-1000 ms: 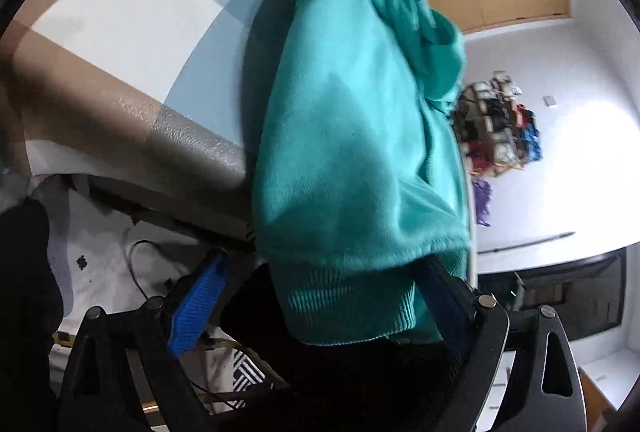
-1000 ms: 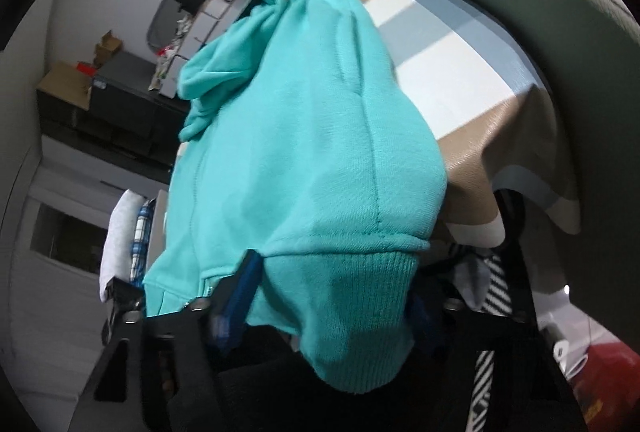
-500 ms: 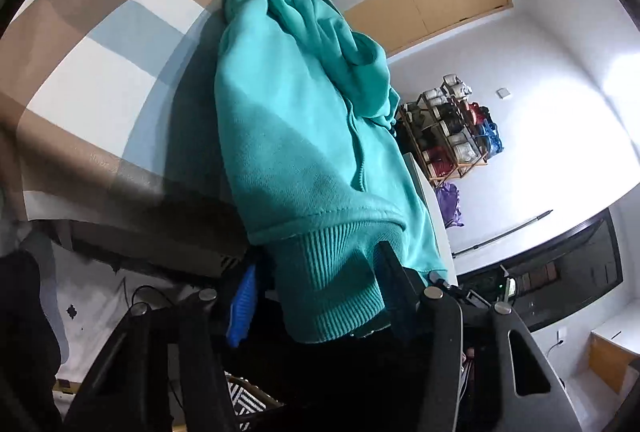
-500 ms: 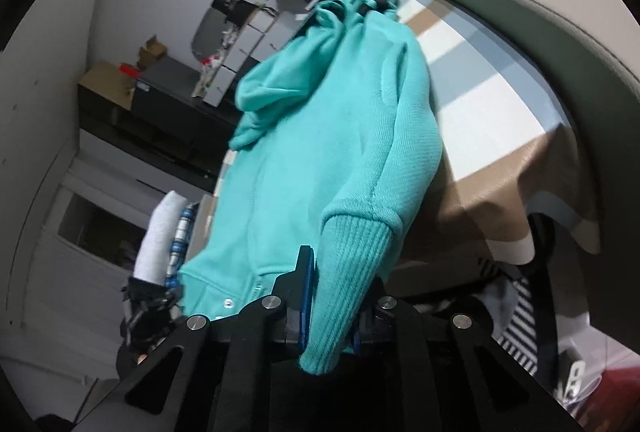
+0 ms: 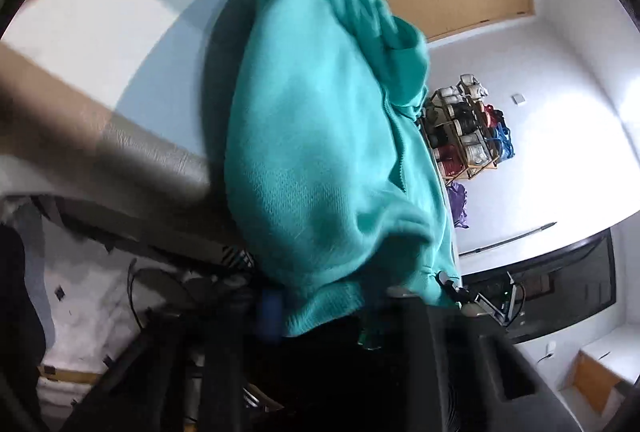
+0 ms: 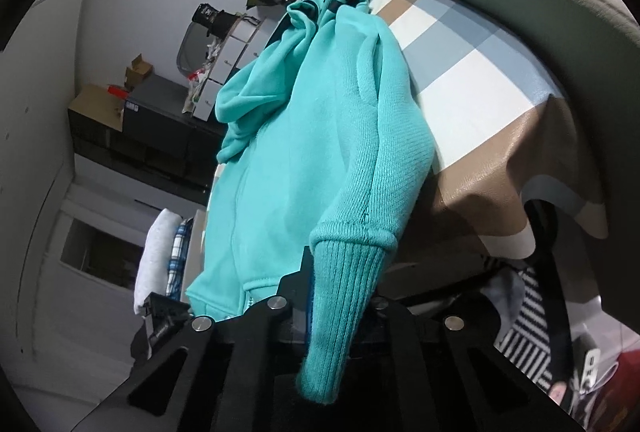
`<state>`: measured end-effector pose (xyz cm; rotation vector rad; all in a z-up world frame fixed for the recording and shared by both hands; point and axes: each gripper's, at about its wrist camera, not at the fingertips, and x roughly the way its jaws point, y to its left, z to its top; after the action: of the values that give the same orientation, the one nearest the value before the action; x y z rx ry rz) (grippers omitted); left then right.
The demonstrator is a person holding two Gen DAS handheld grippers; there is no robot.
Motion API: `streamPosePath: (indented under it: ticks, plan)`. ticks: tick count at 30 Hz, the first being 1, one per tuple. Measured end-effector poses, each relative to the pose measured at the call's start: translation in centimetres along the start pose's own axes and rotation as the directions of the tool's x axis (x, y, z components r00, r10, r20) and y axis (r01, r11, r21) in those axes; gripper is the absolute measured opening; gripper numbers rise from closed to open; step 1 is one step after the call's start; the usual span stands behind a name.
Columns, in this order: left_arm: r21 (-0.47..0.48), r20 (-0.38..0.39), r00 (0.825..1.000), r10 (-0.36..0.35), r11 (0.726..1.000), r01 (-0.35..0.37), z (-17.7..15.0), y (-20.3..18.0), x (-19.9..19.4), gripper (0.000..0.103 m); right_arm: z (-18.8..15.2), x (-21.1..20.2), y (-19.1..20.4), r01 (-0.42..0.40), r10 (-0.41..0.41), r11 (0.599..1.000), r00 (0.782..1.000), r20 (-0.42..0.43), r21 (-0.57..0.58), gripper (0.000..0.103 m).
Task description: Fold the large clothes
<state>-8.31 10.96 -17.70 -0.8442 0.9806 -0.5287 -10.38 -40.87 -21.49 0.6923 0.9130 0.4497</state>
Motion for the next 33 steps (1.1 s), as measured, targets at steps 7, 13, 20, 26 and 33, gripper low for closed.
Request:
streamPosePath:
  ticks: [7, 13, 20, 26, 33]
  plan:
    - [0.029, -0.018, 0.985, 0.173, 0.985, -0.172, -0.6, -0.7, -0.7, 0.000, -0.6, -2.7, 2.1, 0.027, -0.020, 0.997, 0.996, 0.090, -0.076, 0.006]
    - [0.030, -0.005, 0.984, 0.180, 0.983, -0.180, -1.4, -0.5, -1.9, 0.000, -2.2, -3.0, 2.4, 0.055, -0.047, 0.995, 0.994, 0.095, -0.079, 0.006]
    - [0.131, -0.033, 0.991, 0.132, 0.983, -0.126, -2.0, -3.1, -4.1, 0.000, -3.8, -5.2, 3.1, 0.040, -0.029, 0.996, 0.991, 0.128, -0.082, 0.006]
    - [0.187, -0.023, 0.995, 0.094, 0.978, -0.088, 2.7, -7.0, -5.6, 0.000, -0.9, -7.0, 8.7, -0.035, 0.067, 0.982, 0.983, 0.169, -0.184, 0.006]
    - [0.227, -0.011, 0.997, 0.080, 0.971, -0.076, 14.2, -13.9, -2.9, 0.000, 7.6, -6.0, 14.9, -0.093, 0.137, 0.969, 0.974, 0.183, -0.230, 0.006]
